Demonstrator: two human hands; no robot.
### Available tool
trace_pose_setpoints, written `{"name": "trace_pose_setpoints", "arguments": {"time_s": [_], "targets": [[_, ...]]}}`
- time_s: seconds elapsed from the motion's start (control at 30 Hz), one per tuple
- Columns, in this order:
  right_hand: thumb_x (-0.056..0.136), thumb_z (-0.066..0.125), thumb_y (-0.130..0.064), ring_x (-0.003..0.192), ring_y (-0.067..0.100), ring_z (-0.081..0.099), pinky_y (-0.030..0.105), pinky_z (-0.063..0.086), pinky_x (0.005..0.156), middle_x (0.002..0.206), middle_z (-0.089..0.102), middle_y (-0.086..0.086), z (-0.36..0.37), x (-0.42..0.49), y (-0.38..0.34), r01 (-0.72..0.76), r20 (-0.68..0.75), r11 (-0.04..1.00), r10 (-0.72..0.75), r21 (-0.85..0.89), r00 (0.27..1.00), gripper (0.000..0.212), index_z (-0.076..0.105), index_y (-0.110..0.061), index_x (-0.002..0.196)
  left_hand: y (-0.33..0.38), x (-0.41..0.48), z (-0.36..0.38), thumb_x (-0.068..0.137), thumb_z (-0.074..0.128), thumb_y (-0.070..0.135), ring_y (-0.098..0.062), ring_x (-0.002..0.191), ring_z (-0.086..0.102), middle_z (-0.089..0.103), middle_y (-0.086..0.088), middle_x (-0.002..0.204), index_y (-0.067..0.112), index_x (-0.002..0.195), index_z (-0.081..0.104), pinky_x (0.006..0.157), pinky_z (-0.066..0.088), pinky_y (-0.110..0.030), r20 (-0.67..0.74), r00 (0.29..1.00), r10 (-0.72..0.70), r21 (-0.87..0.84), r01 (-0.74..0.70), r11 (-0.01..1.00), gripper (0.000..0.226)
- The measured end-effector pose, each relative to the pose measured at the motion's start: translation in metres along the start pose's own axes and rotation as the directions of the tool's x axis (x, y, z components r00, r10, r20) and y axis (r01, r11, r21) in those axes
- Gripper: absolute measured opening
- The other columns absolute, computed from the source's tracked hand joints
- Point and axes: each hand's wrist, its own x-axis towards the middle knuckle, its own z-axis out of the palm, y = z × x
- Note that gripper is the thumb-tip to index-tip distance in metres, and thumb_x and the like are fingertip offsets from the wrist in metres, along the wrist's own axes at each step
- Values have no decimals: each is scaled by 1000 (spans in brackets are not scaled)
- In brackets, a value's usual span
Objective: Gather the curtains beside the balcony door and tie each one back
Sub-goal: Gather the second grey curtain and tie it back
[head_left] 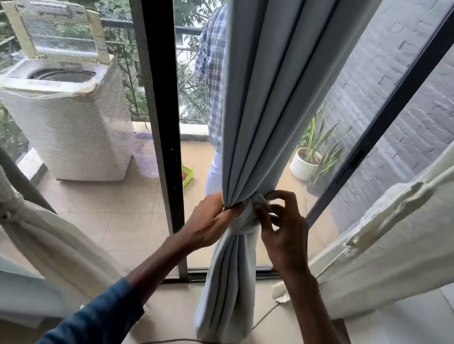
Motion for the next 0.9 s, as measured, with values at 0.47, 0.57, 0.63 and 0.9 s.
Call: {"name": "trace_pose_setpoints", "arguments": {"time_s": [0.47,0.57,0.63,0.9], "targets": [[82,78,-38,74,28,74,36,54,55,78,75,-2,-20,-3,5,137,161,929,-86,-344,983,18,67,-30,93,14,-16,9,100,40,52,-27,81,61,66,-4,84,21,87,62,70,51,-52,-1,1000,-31,74,31,997,40],[84,76,-29,80,25,74,39,57,60,91,76,-4,-21,-8,3,179,234,930,-105,-322,966,13,72,-26,96,18,-16,8,99,39,52,-25,82,62,67,-2,86,23,87,63,71,52,-50,-18,999,-35,102,37,994,39],[88,74,-26,86,25,74,39,58,63,101,76,-7,-20,-10,-1,214,263,896,-114,-390,958,10,76,-24,97,19,-16,7,98,38,54,-24,84,63,69,0,88,25,90,65,73,53,-48,-17,999,-45,117,47,992,41],[90,57,-22,101,39,66,37,50,73,107,72,8,-23,7,-21,197,498,753,193,-627,846,19,69,-21,105,21,-16,9,94,37,56,-28,77,60,65,-4,80,21,84,59,69,53,-47,-29,997,-66,199,71,977,43]]}}
